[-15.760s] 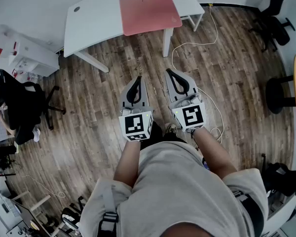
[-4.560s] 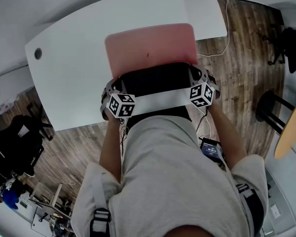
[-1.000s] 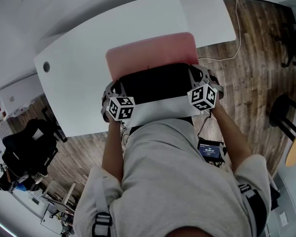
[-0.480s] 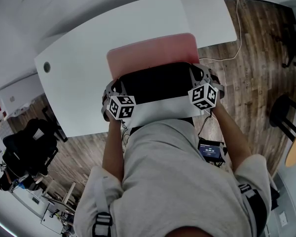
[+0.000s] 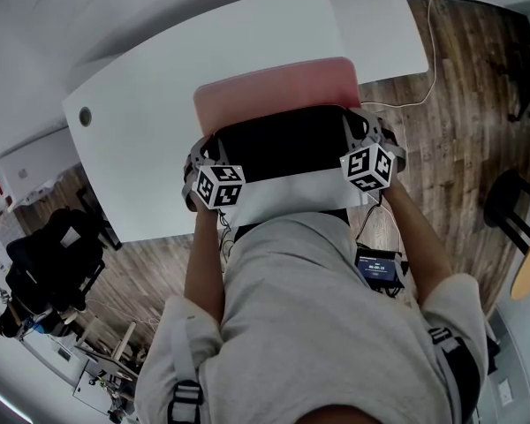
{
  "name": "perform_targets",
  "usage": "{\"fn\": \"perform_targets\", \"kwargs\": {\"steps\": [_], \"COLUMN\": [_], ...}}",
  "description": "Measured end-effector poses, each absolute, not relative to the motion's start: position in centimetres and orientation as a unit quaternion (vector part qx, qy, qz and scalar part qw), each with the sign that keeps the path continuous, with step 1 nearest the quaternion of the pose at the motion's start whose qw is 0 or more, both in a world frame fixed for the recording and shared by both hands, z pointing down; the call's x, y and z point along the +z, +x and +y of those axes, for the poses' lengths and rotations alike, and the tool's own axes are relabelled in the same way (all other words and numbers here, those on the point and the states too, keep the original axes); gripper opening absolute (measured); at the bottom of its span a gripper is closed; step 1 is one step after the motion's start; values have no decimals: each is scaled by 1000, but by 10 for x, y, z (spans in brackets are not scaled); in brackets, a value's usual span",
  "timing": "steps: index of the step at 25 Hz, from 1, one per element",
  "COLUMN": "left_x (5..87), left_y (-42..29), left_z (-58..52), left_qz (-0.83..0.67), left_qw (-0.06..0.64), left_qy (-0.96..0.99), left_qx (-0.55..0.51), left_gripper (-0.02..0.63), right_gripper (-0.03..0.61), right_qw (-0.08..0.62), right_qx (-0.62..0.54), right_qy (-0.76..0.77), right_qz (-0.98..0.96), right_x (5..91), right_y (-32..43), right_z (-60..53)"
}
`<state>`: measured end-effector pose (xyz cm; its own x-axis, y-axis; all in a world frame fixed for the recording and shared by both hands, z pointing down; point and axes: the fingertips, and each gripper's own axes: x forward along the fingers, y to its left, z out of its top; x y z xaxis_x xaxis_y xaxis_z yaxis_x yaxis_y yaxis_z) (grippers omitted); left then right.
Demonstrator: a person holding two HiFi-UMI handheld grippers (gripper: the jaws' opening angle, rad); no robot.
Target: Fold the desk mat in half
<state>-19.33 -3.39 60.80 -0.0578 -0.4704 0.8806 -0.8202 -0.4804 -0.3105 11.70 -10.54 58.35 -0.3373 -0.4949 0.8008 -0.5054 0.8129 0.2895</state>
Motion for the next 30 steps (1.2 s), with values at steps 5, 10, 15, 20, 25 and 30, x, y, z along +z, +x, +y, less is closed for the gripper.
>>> {"fn": "perform_targets", "kwargs": {"steps": [5, 10, 15, 20, 25, 30], "left_x": [607, 608, 607, 608, 607, 606], "left_y": [-194, -195, -197, -197, -199, -200], "left_z": [-39, -45, -48, -50, -55, -60], "left_qz": [-482, -482, -483, -486, -489, -491], "left_qw": [153, 152, 151, 149, 143, 140], "left_qy": [666, 668, 667, 667, 665, 665], "left_qx": [548, 546, 546, 546, 546, 544], "left_gripper": [28, 28, 28, 28, 28, 28], "right_gripper": [52, 52, 52, 52, 52, 52], "right_qw": [490, 491, 490, 490, 489, 488], "right_qx": [6, 6, 9, 10, 9, 8], "right_qy": [305, 305, 304, 305, 307, 308], "right_qz": [-817, -816, -817, -817, -817, -817], "right_x": [584, 584, 583, 584, 583, 583], "right_y": [116, 115, 113, 114, 111, 111], "right_z": [-108, -114, -117, -120, -124, -130]}}
